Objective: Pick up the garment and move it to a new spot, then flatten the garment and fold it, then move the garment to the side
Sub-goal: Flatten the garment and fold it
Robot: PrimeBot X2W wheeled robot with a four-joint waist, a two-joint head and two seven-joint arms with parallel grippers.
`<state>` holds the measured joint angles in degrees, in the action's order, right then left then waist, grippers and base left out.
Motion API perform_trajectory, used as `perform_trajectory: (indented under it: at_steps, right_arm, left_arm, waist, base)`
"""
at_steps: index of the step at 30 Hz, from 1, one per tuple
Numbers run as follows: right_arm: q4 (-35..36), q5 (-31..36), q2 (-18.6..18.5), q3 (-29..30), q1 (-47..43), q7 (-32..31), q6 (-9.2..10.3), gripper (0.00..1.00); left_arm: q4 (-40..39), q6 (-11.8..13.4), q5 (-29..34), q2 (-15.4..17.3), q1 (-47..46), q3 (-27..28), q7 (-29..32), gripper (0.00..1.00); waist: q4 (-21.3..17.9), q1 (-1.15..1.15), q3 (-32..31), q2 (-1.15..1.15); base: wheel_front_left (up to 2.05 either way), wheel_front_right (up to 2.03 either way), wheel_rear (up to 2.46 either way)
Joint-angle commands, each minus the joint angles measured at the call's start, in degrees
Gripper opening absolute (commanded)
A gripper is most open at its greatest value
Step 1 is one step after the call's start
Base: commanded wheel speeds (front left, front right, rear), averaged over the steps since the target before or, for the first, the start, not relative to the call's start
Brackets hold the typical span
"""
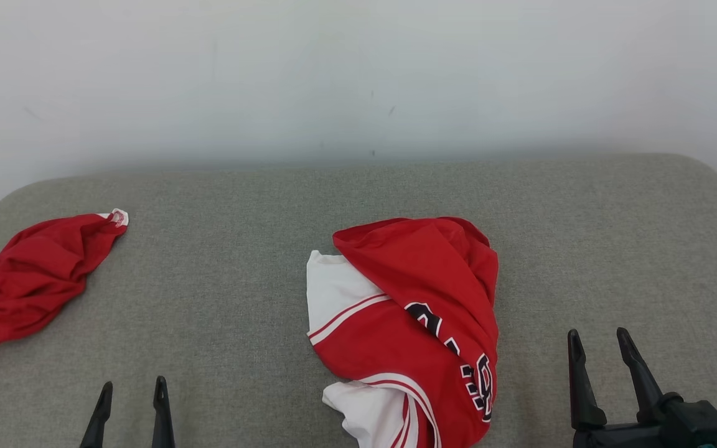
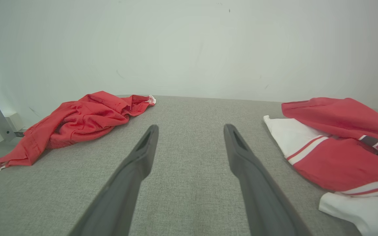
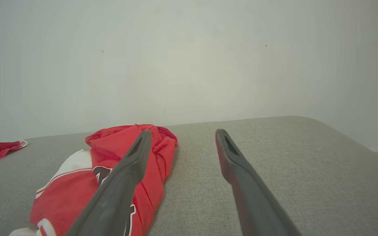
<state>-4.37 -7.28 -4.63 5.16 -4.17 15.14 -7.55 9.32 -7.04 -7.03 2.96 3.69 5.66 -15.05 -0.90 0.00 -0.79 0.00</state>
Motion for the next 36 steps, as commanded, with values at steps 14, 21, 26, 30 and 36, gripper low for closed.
perform_trajectory:
  at_steps: [14,21,26,30,36]
  right_arm:
    - [-0.91,-0.17,0.28,-1.41,1.6,0.01,0.13,1.0]
    - [-0.92,-0.27,0.33,-1.4,2.36,0.0,0.13,1.0]
    - [-0.84,-0.36,0.32,-1.36,3.12,0.01,0.13,1.0]
    - [-1.03,-0.34,0.3,-1.48,3.38,0.01,0.13,1.0]
    - [-0.74,-0.26,0.18,-1.87,3.77,0.01,0.13,1.0]
  left_arm:
    - [4.37,-0.39,-1.62,-0.07,-2.04,-19.44,-0.19,1.0]
    - [9.84,-0.4,-4.8,0.51,-3.76,-30.42,-0.19,1.0]
    - [13.58,-0.41,-7.51,1.17,-5.26,-37.58,-0.19,1.0]
    - [16.75,-0.4,-9.67,2.0,-6.65,-41.48,-0.19,1.0]
    - [21.42,-0.41,-12.86,2.51,-9.67,-44.65,-0.19,1.0]
  waist:
    - [-1.78,0.0,2.03,0.0]
    - [-3.64,0.0,3.65,0.0]
    - [-5.07,0.0,4.76,0.0]
    - [-6.25,0.0,5.12,0.0]
    - [-8.37,0.0,5.26,0.0]
  base:
    - [0.0,0.0,0.0]
    - [0.0,0.0,0.0]
    - [0.0,0.0,0.0]
    - [0.0,0.0,0.0]
    - [0.0,0.0,0.0]
